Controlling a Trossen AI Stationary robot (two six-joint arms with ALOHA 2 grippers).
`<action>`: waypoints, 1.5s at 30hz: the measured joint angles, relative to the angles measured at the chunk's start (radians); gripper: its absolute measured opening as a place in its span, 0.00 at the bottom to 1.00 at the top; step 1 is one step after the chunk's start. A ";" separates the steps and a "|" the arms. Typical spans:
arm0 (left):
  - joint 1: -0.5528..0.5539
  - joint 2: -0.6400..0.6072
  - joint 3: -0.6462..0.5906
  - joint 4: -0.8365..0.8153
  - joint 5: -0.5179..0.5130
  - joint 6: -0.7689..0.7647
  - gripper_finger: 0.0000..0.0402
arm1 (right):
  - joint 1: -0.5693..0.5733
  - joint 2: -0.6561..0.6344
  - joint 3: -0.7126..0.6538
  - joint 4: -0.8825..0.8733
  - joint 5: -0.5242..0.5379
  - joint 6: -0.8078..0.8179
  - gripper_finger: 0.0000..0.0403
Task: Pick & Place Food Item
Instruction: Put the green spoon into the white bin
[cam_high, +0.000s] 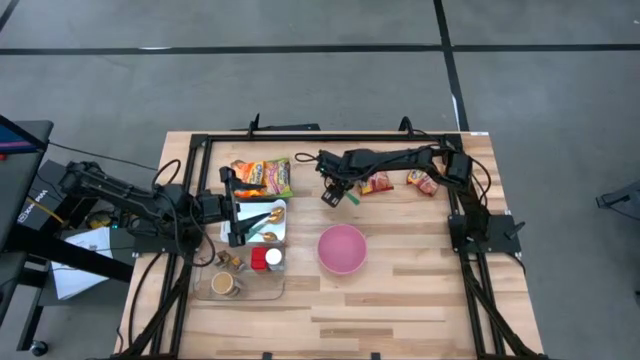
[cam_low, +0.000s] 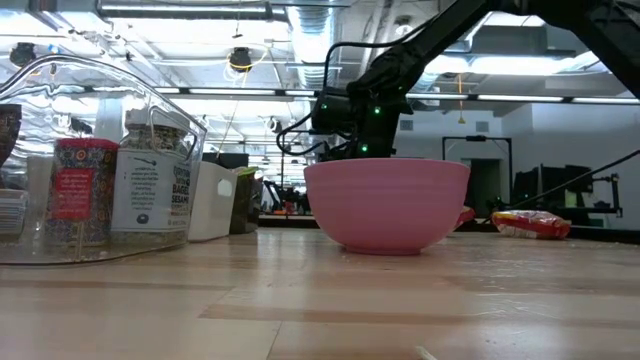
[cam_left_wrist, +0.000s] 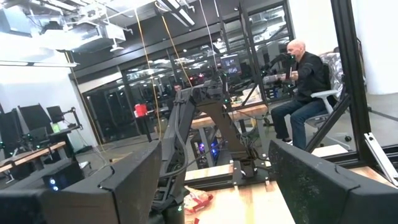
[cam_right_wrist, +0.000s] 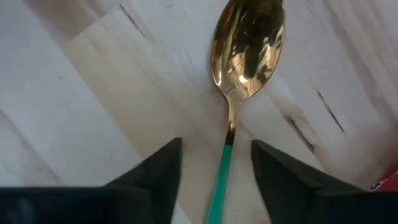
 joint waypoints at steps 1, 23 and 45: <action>0.000 0.000 0.000 0.000 0.000 0.000 0.72 | 0.000 0.000 0.000 0.000 0.000 -0.002 0.43; 0.000 0.000 0.000 -0.002 0.000 0.000 0.72 | 0.036 -0.047 -0.004 -0.047 0.082 -0.023 0.01; 0.000 0.159 0.002 0.115 0.173 -0.018 0.72 | 0.511 -0.398 -0.001 -0.194 0.478 0.137 0.00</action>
